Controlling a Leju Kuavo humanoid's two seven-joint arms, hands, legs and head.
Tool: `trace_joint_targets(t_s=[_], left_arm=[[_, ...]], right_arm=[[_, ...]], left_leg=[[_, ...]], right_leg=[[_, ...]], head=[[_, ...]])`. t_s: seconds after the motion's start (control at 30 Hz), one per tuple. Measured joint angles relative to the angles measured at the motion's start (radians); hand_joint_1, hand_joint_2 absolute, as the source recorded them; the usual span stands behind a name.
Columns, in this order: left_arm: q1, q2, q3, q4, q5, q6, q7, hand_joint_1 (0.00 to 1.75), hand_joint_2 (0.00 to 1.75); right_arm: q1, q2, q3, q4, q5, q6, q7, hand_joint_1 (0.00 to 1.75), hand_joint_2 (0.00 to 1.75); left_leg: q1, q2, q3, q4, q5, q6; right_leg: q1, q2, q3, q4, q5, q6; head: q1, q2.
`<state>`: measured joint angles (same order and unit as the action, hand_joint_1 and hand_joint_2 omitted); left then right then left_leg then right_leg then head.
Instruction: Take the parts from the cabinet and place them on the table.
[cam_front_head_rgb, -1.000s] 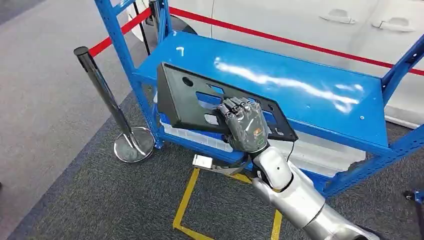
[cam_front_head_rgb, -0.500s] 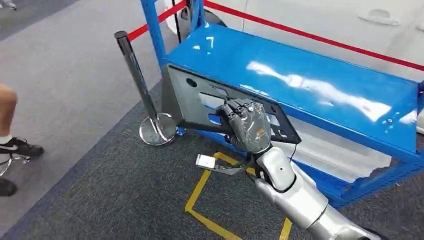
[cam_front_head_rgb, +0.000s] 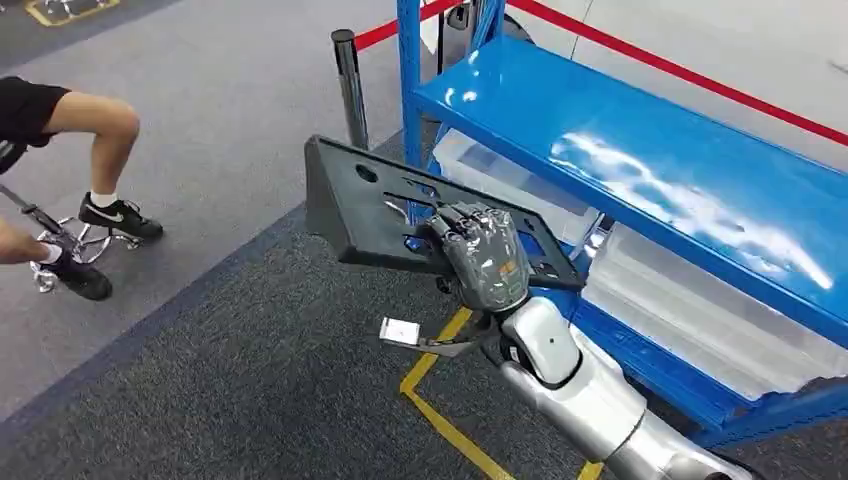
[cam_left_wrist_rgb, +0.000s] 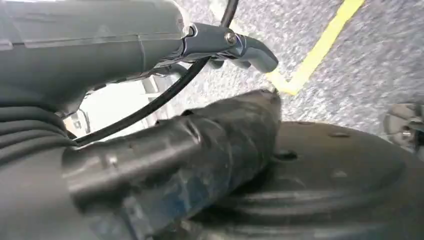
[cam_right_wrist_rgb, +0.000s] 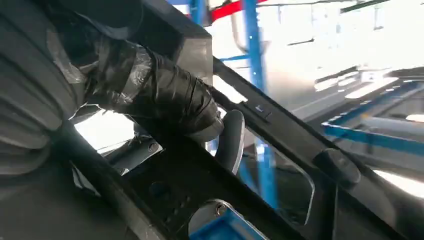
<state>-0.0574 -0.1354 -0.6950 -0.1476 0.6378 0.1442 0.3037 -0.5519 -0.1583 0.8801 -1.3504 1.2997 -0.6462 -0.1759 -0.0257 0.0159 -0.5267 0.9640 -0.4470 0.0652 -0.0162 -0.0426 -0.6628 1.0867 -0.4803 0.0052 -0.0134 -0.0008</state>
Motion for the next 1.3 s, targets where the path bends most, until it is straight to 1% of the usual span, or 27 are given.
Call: trace_joint_targets(t_s=[0.03,0.07,0.1,0.13,0.17,0.23,0.27,0.3,0.4,0.43,0.5,0.53,0.6,0.67,0.73,0.77,0.8,0.83,0.93,0.97,1.0,1.03,1.1,1.13,1.2,1.27,1.3], left_arm=[[-0.003,-0.001,0.0,0.0,0.001,0.002,0.0,0.0,1.75],[-0.006,-0.003,0.0,0.0,0.002,0.002,0.0,0.0,1.75],[-0.006,-0.005,0.0,0.0,0.003,0.002,0.0,0.0,1.75],[-0.006,-0.006,0.0,0.0,0.007,0.003,0.0,0.0,1.75],[-0.006,-0.006,0.0,0.0,0.009,0.003,-0.001,0.0,1.75],[-0.007,-0.008,0.0,0.0,0.009,-0.001,-0.015,0.0,1.75],[-0.007,-0.008,0.0,0.0,0.009,-0.007,-0.024,0.0,1.75],[-0.01,-0.006,0.0,0.0,0.01,-0.013,-0.032,0.0,1.75],[-0.008,-0.002,0.0,0.0,0.011,-0.031,-0.041,0.0,1.75],[-0.004,0.002,0.0,0.001,0.011,-0.034,-0.042,0.0,1.75],[-0.005,0.002,0.0,0.001,0.012,-0.035,-0.043,0.0,1.75],[-0.005,0.005,0.0,0.001,0.012,-0.035,-0.045,0.0,1.75],[-0.004,0.008,0.0,0.001,0.018,-0.035,-0.063,0.0,1.75],[-0.002,0.01,0.0,0.001,0.023,-0.035,-0.076,0.0,1.75],[0.0,0.01,0.0,0.001,0.027,-0.035,-0.078,0.0,1.75],[0.0,0.01,0.0,0.001,0.029,-0.035,-0.078,0.0,1.75],[0.0,0.01,0.0,0.001,0.029,-0.034,-0.078,0.0,1.75],[-0.001,0.01,0.0,0.001,0.029,-0.034,-0.078,0.0,1.75],[0.006,0.01,0.0,0.001,0.032,-0.034,-0.078,0.0,1.75],[0.008,0.008,0.0,0.0,0.032,-0.034,-0.078,0.0,1.75],[0.006,0.006,0.0,0.0,0.032,-0.034,-0.078,0.0,1.75],[0.003,0.006,0.0,0.0,0.032,-0.034,-0.079,0.0,1.75],[0.001,0.003,0.0,0.0,0.032,-0.034,-0.079,0.0,1.75],[0.001,0.001,0.0,0.0,0.032,-0.034,-0.079,0.0,1.75],[0.001,0.001,0.0,0.0,0.033,-0.033,-0.08,0.0,1.75],[0.001,-0.002,0.0,0.0,0.039,-0.031,-0.084,0.0,1.75],[0.001,-0.004,0.0,0.0,0.039,-0.03,-0.088,0.0,1.75]], right_arm=[[0.001,0.0,0.002,0.0,-0.006,0.004,-0.002,1.75,1.75],[0.002,0.0,0.006,0.001,-0.009,0.008,-0.002,1.75,1.75],[0.004,0.001,0.011,0.001,-0.011,0.008,-0.003,1.75,1.75],[0.007,0.002,0.018,0.001,-0.011,0.01,-0.003,1.75,1.75],[0.01,0.003,0.019,0.002,-0.012,0.011,-0.003,1.75,1.75],[0.01,0.011,0.021,0.002,-0.016,0.013,-0.003,1.75,1.75],[0.009,0.016,0.023,0.001,-0.018,0.013,-0.005,1.75,1.75],[0.01,0.021,0.03,0.001,-0.018,0.015,-0.006,1.75,1.75],[0.016,0.032,0.045,0.001,-0.022,0.019,-0.006,1.75,1.75],[0.014,0.039,0.047,0.002,-0.024,0.021,-0.005,1.75,1.75],[0.009,0.048,0.051,0.001,-0.027,0.028,-0.004,1.75,1.75],[0.01,0.049,0.053,0.001,-0.027,0.029,-0.004,1.75,1.75],[0.011,0.05,0.054,0.001,-0.028,0.036,-0.003,1.75,1.75],[0.011,0.05,0.058,0.001,-0.031,0.038,-0.002,1.75,1.75],[0.01,0.052,0.066,-0.002,-0.032,0.042,-0.002,1.75,1.75],[0.01,0.053,0.069,-0.003,-0.033,0.042,-0.002,1.75,1.75],[0.009,0.055,0.071,-0.008,-0.034,0.043,-0.002,1.75,1.75],[0.007,0.055,0.071,-0.011,-0.035,0.044,-0.001,1.75,1.75],[0.004,0.058,0.082,-0.013,-0.036,0.051,-0.001,1.75,1.75],[0.003,0.059,0.086,-0.014,-0.039,0.053,-0.001,1.75,1.75],[0.004,0.059,0.089,-0.016,-0.039,0.053,-0.001,1.75,1.75],[0.003,0.059,0.092,-0.018,-0.04,0.053,-0.002,1.75,1.75],[0.006,0.053,0.097,-0.017,-0.04,0.053,-0.002,1.75,1.75],[0.007,0.052,0.1,-0.016,-0.04,0.053,-0.002,1.75,1.75],[0.007,0.051,0.105,-0.016,-0.042,0.054,-0.001,1.75,1.75],[0.005,0.051,0.109,-0.016,-0.043,0.056,-0.001,1.75,1.75],[0.003,0.051,0.109,-0.015,-0.043,0.056,-0.001,1.75,1.75]], left_leg=[[0.001,-0.012,-0.013,0.002,0.009,0.004],[0.0,-0.026,-0.025,0.005,0.019,0.006],[-0.001,-0.041,-0.038,0.009,0.026,0.005],[-0.001,-0.055,-0.053,0.017,0.033,0.003],[0.001,-0.071,-0.069,0.026,0.038,0.0],[0.006,-0.101,-0.097,0.05,0.045,-0.008],[0.007,-0.111,-0.112,0.064,0.046,-0.011],[0.004,-0.12,-0.128,0.074,0.051,-0.019],[0.008,-0.155,-0.14,0.072,0.076,-0.041],[-0.001,-0.168,-0.148,0.07,0.083,-0.049],[0.0,-0.071,-0.168,0.12,0.008,-0.061],[0.003,-0.053,-0.185,0.182,-0.046,-0.069],[0.008,-0.043,-0.224,0.338,-0.124,-0.08],[0.01,-0.04,-0.21,0.38,-0.088,-0.085],[0.012,-0.026,-0.121,0.27,-0.021,-0.082],[0.011,-0.002,-0.056,0.177,-0.012,-0.078],[0.003,0.046,-0.008,0.091,-0.051,-0.071],[-0.009,0.05,0.014,0.054,-0.06,-0.054],[-0.016,0.017,0.0,0.03,-0.05,-0.017],[-0.005,0.008,0.011,0.013,-0.031,-0.006],[-0.006,-0.002,0.005,0.011,-0.023,0.002],[-0.005,-0.011,-0.003,0.013,-0.016,0.009],[-0.006,-0.035,-0.017,0.019,-0.009,0.014],[-0.007,-0.05,-0.025,0.025,-0.007,0.014],[-0.007,-0.082,-0.036,0.041,-0.006,0.012],[-0.006,-0.109,-0.042,0.057,-0.01,0.007],[-0.001,-0.12,-0.05,0.063,-0.012,0.003]], right_leg=[[0.0,0.028,-0.022,0.075,-0.057,0.001],[0.001,0.037,-0.044,0.154,-0.101,0.003],[0.001,0.04,-0.059,0.218,-0.125,0.005],[0.002,0.041,-0.056,0.247,-0.122,0.005],[0.001,0.041,-0.031,0.227,-0.099,0.005],[-0.004,0.052,0.072,0.075,-0.035,0.005],[-0.009,0.095,0.115,-0.009,-0.043,0.005],[-0.01,0.142,0.13,-0.027,-0.055,0.004],[-0.002,0.108,0.117,-0.021,-0.044,-0.006],[-0.013,0.087,0.112,-0.028,-0.033,-0.014],[-0.01,0.059,0.097,-0.032,-0.015,-0.036],[-0.006,0.043,0.088,-0.033,-0.009,-0.039],[-0.001,0.009,0.066,-0.032,0.001,-0.04],[0.002,-0.025,0.05,-0.032,0.013,-0.038],[0.005,-0.053,0.039,-0.032,0.023,-0.034],[0.006,-0.064,0.038,-0.032,0.026,-0.032],[0.007,-0.075,0.037,-0.032,0.03,-0.027],[0.006,-0.084,0.034,-0.033,0.036,-0.02],[0.002,-0.121,0.037,-0.04,0.049,-0.003],[0.001,-0.09,0.031,-0.032,0.043,0.004],[-0.004,-0.017,0.022,-0.006,0.013,0.007],[-0.004,0.018,-0.002,0.055,-0.033,0.006],[-0.001,0.04,-0.062,0.21,-0.109,0.008],[0.001,0.042,-0.079,0.256,-0.119,0.008],[0.003,0.043,-0.045,0.205,-0.073,0.005],[0.002,0.061,0.047,0.035,0.009,-0.001],[0.0,0.12,0.066,-0.003,-0.007,-0.007]], head=[[0.001,0.0],[0.0,0.0],[0.0,0.0],[0.0,0.0],[0.001,0.0],[0.0,0.0],[0.0,0.0],[0.0,0.0],[0.0,0.0],[0.0,0.0],[-0.007,0.0],[-0.008,0.0],[-0.008,0.0],[-0.007,0.0],[-0.008,0.0],[-0.008,0.0],[-0.008,0.0],[-0.007,0.0],[-0.007,0.0],[-0.007,0.0],[-0.008,0.0],[-0.005,0.0],[-0.005,0.0],[-0.006,0.0],[-0.005,0.0],[-0.005,0.0],[-0.006,0.0]])
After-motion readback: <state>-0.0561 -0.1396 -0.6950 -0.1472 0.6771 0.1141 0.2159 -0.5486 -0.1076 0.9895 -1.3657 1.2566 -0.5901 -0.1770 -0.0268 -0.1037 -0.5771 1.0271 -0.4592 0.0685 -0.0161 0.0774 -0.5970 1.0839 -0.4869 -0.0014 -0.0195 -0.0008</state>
